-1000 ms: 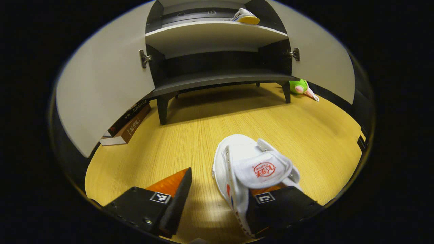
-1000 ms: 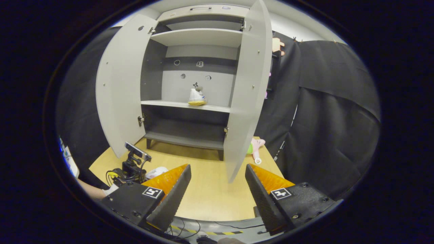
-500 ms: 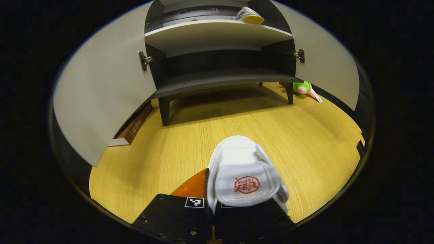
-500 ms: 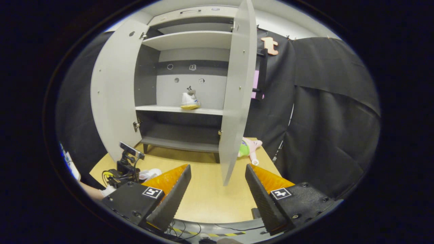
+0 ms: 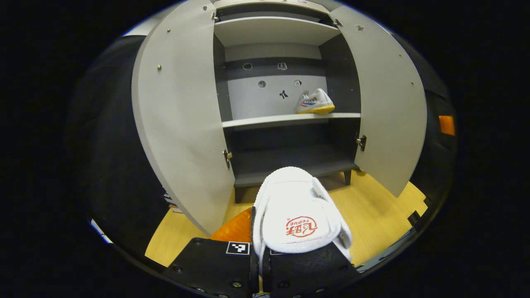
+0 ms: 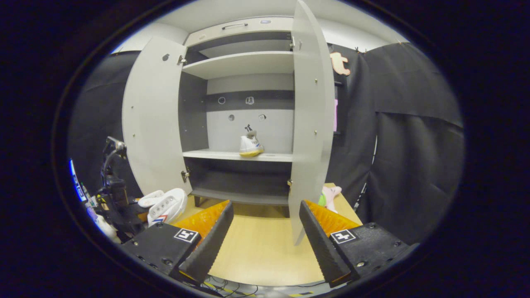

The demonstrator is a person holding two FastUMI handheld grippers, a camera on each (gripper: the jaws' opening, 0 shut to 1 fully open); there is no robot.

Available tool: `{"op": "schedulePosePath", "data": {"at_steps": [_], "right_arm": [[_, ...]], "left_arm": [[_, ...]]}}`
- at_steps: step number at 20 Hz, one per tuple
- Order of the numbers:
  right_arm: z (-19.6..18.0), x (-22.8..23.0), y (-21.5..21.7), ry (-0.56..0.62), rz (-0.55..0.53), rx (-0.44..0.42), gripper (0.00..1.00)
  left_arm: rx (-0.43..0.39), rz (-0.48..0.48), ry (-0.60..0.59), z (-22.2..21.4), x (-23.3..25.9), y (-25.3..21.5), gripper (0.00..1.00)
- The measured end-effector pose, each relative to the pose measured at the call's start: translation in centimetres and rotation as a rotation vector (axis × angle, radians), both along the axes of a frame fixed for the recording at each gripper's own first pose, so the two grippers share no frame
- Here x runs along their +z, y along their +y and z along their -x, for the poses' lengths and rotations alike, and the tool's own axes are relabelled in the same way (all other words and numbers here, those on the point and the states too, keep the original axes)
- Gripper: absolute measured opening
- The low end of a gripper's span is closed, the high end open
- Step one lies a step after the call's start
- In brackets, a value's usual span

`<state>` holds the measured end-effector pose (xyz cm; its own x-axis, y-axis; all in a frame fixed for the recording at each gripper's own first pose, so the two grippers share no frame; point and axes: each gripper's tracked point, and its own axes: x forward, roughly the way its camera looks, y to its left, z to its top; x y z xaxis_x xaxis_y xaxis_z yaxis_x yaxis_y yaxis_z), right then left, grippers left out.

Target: Grab one shoe with the right hand and put it into the shoe cabinet, grab the other shoe with the left hand and put it into the shoe cabinet; then close the right door with the right hand and the left door with the left hand.

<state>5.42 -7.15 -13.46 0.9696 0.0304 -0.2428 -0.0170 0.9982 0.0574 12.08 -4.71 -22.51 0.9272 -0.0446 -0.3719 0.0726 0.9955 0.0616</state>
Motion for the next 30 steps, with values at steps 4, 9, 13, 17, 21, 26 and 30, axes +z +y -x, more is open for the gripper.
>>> {"op": "schedulePosePath", "data": {"at_steps": [4, 9, 13, 17, 21, 26, 30], "right_arm": [[-1.4, 0.9, 1.9, -0.027, -0.002, 0.072, 1.00], [-2.6, 1.4, 3.8, -0.044, -0.016, 0.153, 1.00], [-3.3, 1.1, 4.6, -0.044, -0.001, 0.206, 1.00], [-3.3, 0.8, 4.8, -0.028, -0.010, 0.248, 1.00], [-3.8, 1.6, 4.2, -0.036, -0.009, 0.257, 1.00], [-4.6, 0.8, 2.2, -0.006, 0.012, 0.212, 1.00], [-4.9, -0.2, 1.4, 0.038, 0.015, 0.186, 1.00]], "left_arm": [[0.025, 0.047, -0.084, -0.6, 5.5, 0.1, 0.13], [0.060, 0.027, -0.209, -6.5, 11.0, 0.2, 0.13], [0.055, 0.013, -0.278, -14.1, 15.2, -0.7, 0.13], [0.067, -0.003, -0.299, -22.5, 16.3, -1.8, 0.13], [0.082, 0.003, -0.257, -29.6, 14.4, -2.6, 0.13], [0.085, -0.004, -0.147, -35.8, 9.4, -3.4, 0.12], [0.097, -0.058, 0.027, -38.0, 3.5, -3.1, 0.13]]}}
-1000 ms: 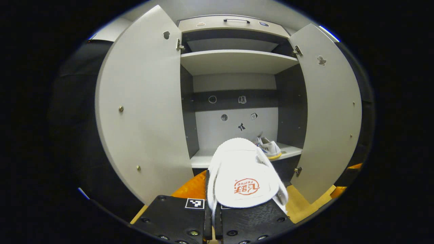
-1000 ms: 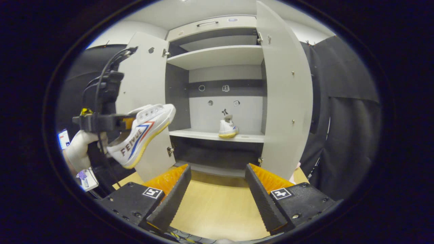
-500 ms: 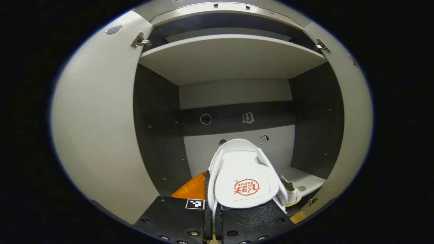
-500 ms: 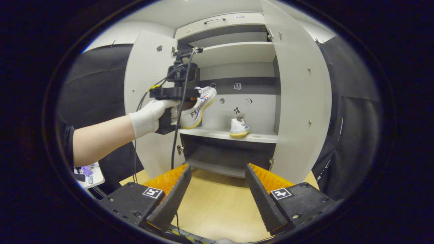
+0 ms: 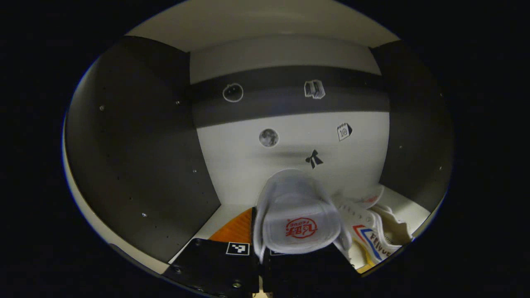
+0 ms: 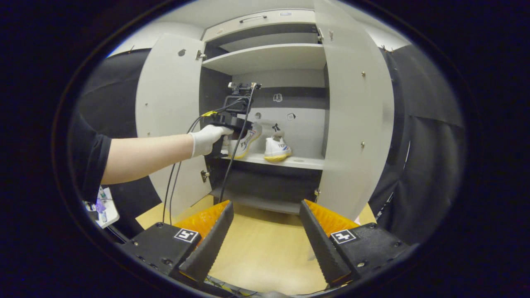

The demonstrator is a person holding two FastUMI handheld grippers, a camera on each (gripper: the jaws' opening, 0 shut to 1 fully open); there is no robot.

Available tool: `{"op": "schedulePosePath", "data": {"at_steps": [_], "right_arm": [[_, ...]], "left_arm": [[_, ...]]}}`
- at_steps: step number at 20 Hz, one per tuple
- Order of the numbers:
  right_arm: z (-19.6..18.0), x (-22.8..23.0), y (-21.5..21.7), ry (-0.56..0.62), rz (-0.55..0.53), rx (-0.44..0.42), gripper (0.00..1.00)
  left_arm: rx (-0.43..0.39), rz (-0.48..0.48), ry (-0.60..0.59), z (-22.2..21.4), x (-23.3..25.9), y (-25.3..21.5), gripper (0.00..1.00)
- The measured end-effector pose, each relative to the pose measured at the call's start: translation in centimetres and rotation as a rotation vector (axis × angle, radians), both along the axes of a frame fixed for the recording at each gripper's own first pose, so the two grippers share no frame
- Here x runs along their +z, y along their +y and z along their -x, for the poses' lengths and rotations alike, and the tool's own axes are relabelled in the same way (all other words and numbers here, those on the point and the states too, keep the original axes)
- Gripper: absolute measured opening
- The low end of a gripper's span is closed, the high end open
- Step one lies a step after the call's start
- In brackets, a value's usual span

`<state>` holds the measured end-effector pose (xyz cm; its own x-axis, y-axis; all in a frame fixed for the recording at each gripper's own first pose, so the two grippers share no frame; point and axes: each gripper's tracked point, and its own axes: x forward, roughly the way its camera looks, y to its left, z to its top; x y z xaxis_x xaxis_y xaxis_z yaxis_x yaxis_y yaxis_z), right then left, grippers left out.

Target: Grab one shoe with the right hand and put it into the shoe cabinet, grab the other shoe with the left hand and put it into the shoe cabinet; then close the right door with the right hand and the left door with the left hand.

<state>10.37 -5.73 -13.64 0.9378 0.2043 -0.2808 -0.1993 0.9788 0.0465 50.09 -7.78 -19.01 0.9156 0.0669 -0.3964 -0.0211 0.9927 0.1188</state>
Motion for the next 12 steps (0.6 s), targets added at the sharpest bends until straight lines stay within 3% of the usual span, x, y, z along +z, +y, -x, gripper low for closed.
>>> {"op": "schedulePosePath", "data": {"at_steps": [4, 5, 8, 11, 12], "right_arm": [[-0.5, -1.0, 0.2, 0.036, -0.005, -0.001, 1.00], [-0.7, -1.1, 0.3, 0.049, -0.007, 0.002, 1.00], [-1.1, -1.3, 0.3, 0.072, -0.005, -0.002, 1.00], [-1.6, -0.8, 0.4, 0.070, -0.017, -0.007, 1.00], [-1.8, -0.7, 0.4, 0.066, -0.019, -0.014, 1.00]], "left_arm": [[0.004, 0.004, 0.140, -0.3, -3.4, 0.3, 0.15], [0.000, 0.011, 0.176, -0.2, -4.2, 0.3, 0.10], [-0.034, 0.044, 0.145, 0.1, -3.2, -0.3, 0.15], [-0.046, 0.051, 0.075, 1.3, -0.8, 0.3, 0.58], [-0.046, 0.057, 0.048, 1.8, 0.0, 0.5, 0.78]]}}
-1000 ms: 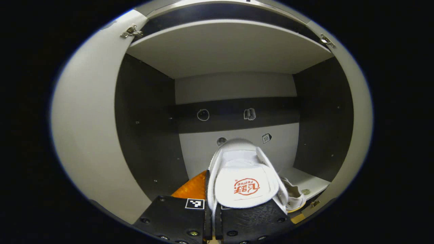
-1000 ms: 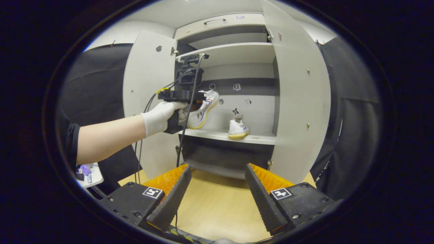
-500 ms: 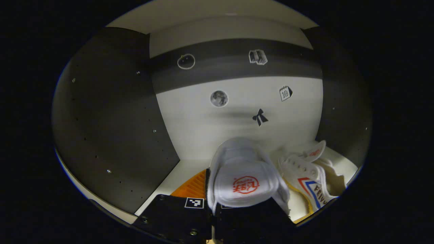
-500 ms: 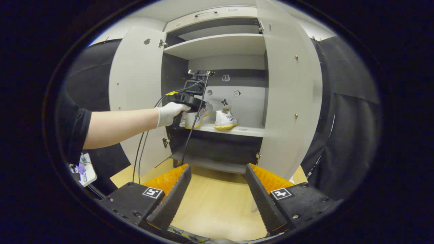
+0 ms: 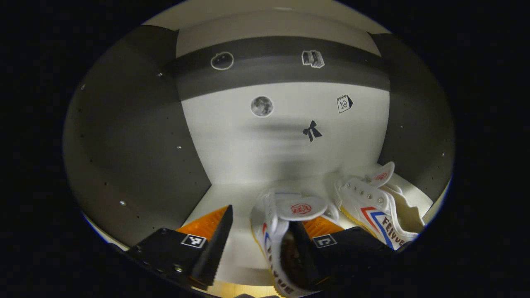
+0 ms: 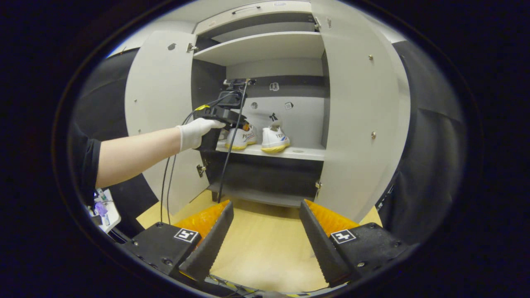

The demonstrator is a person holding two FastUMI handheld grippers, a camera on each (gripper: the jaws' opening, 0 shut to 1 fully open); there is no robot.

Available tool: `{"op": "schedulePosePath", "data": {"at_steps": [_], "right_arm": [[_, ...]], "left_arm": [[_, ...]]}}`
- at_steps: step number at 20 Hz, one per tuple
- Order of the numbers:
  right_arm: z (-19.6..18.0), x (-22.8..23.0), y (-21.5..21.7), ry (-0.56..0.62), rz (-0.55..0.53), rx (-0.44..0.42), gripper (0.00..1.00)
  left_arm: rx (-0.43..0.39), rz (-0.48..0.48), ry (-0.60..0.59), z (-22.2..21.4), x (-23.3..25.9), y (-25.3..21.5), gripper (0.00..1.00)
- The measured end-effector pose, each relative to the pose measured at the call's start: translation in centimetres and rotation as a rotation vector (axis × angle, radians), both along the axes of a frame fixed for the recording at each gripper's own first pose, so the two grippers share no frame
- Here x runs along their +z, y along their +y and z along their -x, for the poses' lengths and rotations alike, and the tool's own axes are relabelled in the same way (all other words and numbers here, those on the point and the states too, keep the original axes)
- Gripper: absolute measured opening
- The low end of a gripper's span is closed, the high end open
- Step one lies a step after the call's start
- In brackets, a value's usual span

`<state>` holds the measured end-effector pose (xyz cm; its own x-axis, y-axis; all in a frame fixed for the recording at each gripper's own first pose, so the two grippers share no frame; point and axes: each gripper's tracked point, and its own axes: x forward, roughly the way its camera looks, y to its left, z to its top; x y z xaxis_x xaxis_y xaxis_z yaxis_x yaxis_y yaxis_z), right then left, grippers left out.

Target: Grab one shoe with the right hand and put it into the shoe cabinet, grab the other shoe with the left hand and put it into the shoe cabinet; then close the right door with the right hand and the left door with the left hand.

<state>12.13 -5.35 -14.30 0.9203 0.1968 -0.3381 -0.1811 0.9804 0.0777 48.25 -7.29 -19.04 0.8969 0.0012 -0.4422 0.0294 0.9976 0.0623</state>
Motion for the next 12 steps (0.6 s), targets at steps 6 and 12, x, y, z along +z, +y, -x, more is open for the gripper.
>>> {"op": "schedulePosePath", "data": {"at_steps": [6, 12], "right_arm": [[0.0, 2.5, -0.7, -0.085, -0.014, -0.054, 1.00], [1.7, 6.2, -1.2, -0.162, -0.035, -0.115, 1.00]], "left_arm": [[0.005, 0.013, -0.198, 6.3, 6.6, 1.3, 0.97], [-0.051, 0.017, -0.408, 17.0, 14.4, 1.8, 1.00]]}}
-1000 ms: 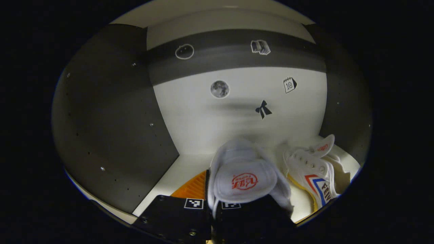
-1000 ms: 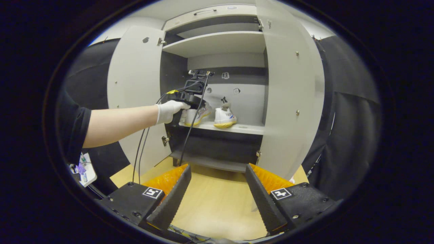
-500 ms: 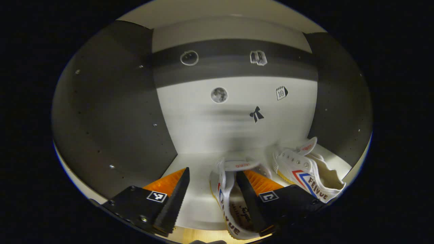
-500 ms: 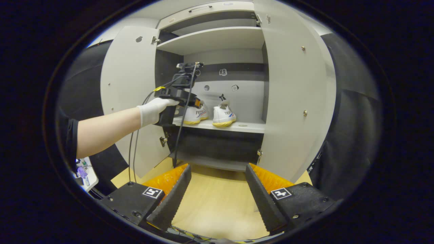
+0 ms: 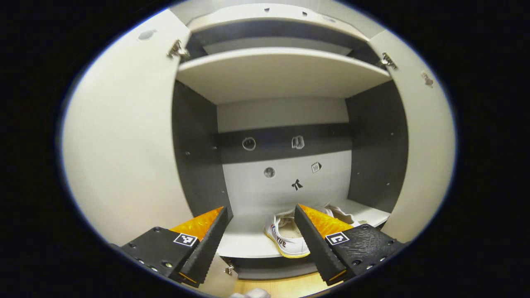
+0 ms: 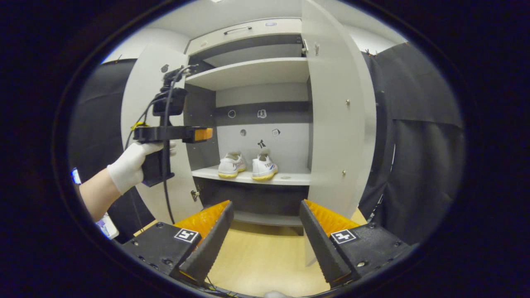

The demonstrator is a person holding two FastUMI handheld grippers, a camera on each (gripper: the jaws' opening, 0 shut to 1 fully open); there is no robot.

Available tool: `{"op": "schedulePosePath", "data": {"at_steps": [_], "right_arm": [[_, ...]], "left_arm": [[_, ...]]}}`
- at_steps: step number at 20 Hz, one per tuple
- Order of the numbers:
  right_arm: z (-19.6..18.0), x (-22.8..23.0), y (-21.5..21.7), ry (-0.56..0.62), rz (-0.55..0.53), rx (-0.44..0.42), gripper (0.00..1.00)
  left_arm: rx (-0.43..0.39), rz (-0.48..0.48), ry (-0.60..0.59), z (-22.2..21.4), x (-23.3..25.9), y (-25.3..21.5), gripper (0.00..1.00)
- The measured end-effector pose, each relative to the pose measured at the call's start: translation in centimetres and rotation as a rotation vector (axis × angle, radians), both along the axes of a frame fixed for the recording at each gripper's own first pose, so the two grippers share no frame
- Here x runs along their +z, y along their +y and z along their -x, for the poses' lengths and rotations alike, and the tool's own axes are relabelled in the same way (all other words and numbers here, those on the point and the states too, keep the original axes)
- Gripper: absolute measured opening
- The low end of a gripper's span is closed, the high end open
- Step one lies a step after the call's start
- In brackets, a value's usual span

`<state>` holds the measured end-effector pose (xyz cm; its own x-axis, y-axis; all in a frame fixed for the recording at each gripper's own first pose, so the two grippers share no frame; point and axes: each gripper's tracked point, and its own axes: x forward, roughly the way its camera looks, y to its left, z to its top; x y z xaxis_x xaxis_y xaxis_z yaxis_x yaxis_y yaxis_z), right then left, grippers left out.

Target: Grab one shoe with the right hand and put it into the shoe cabinet, grab the other shoe with the left hand and put it into the shoe cabinet; then close the right door with the right hand and the left door with the left hand.

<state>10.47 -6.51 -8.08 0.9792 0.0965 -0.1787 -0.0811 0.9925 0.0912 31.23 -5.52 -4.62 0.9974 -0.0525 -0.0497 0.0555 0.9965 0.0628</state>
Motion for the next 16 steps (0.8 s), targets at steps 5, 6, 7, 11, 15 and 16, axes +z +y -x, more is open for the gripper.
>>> {"op": "schedulePosePath", "data": {"at_steps": [5, 6, 7, 11, 15, 16], "right_arm": [[2.1, 2.6, -0.3, -0.059, 0.013, -0.058, 1.00], [2.7, 3.1, -0.4, -0.070, 0.013, -0.068, 1.00], [3.1, 3.5, -0.5, -0.079, 0.012, -0.074, 1.00], [4.5, 3.8, -0.6, -0.109, 0.025, -0.101, 1.00], [5.8, 3.1, -0.9, -0.108, 0.023, -0.118, 1.00], [6.1, 2.7, -0.9, -0.100, 0.022, -0.118, 1.00]], "left_arm": [[-0.043, 0.028, -0.054, 8.7, 1.1, 0.5, 0.96], [-0.042, 0.029, -0.052, 10.4, 0.9, 1.0, 0.96], [-0.041, 0.032, -0.045, 12.1, 0.5, 1.4, 0.96], [0.004, 0.061, -0.024, 18.2, -1.5, 4.0, 0.96], [0.064, 0.073, 0.004, 22.8, -4.5, 5.8, 0.96], [0.076, 0.072, -0.004, 23.6, -4.9, 6.1, 0.96]]}}
